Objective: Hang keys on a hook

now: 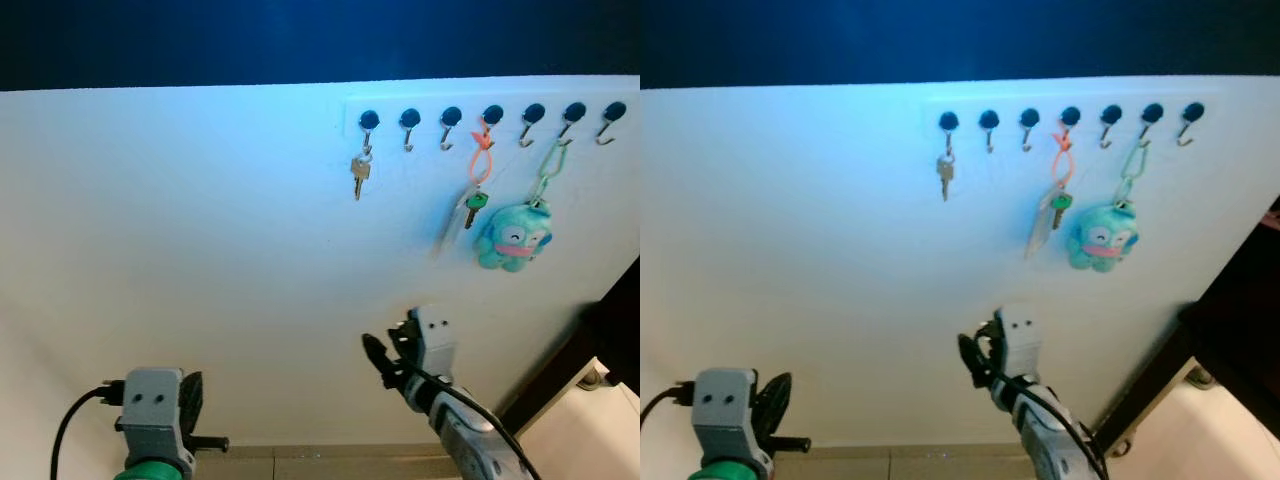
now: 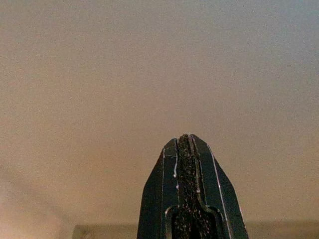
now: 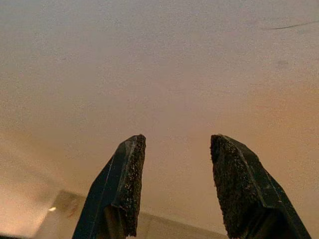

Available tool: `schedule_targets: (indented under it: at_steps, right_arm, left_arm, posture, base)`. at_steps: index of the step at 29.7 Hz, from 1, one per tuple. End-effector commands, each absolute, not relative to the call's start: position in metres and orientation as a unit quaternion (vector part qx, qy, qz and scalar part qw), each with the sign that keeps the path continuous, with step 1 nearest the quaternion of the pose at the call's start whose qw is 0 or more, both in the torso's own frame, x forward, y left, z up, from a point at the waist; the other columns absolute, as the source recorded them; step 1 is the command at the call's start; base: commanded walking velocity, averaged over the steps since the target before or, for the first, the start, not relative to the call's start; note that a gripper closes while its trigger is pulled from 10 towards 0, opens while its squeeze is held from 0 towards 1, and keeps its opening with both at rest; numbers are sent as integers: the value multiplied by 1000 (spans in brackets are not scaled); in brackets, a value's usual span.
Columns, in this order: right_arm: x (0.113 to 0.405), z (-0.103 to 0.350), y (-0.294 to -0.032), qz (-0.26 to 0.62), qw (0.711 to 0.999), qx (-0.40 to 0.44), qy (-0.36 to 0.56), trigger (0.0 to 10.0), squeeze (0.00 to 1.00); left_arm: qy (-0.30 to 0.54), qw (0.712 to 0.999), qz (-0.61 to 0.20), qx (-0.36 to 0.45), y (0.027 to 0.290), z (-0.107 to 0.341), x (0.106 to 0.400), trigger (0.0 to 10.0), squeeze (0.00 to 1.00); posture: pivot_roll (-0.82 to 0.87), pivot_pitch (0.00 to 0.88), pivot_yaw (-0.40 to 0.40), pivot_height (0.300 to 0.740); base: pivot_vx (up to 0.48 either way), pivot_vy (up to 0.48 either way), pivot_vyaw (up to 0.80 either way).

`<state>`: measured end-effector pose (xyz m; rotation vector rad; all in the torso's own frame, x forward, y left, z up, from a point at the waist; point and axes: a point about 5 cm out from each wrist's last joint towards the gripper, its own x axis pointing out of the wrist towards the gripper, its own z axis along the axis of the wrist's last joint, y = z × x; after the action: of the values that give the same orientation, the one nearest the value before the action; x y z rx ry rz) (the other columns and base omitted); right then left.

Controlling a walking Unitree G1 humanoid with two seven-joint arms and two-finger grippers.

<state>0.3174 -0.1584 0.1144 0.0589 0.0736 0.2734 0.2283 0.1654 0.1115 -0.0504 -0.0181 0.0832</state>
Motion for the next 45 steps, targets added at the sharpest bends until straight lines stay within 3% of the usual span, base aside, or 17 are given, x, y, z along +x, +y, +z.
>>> schedule_targets:
  at_steps: [1,12,31,45]
  right_arm:
    - [310,106,-161,119,992,20,32,10000,0]
    - [281,85,-157,105,994,22,18,10000,0]
    - [281,83,-150,120,993,10,11,10000,0]
    - [282,83,-149,128,992,4,8,10000,0]
  left_arm:
    - [3,996,82,-19,177,102,223,10000,0]
    - [2,996,91,-3,176,92,213,10000,0]
    - [-13,996,88,-13,170,94,209,10000,0]
    - [-23,996,84,-15,167,96,210,10000,0]
  posture:
    - [-90,50,99,740]
    - [-87,27,97,740]
    - [-78,38,94,740]
    - [-79,50,91,740]
  base:
    - [0,0,0]
    - [0,0,0]
    - [0,0,0]
    - [0,0,-722]
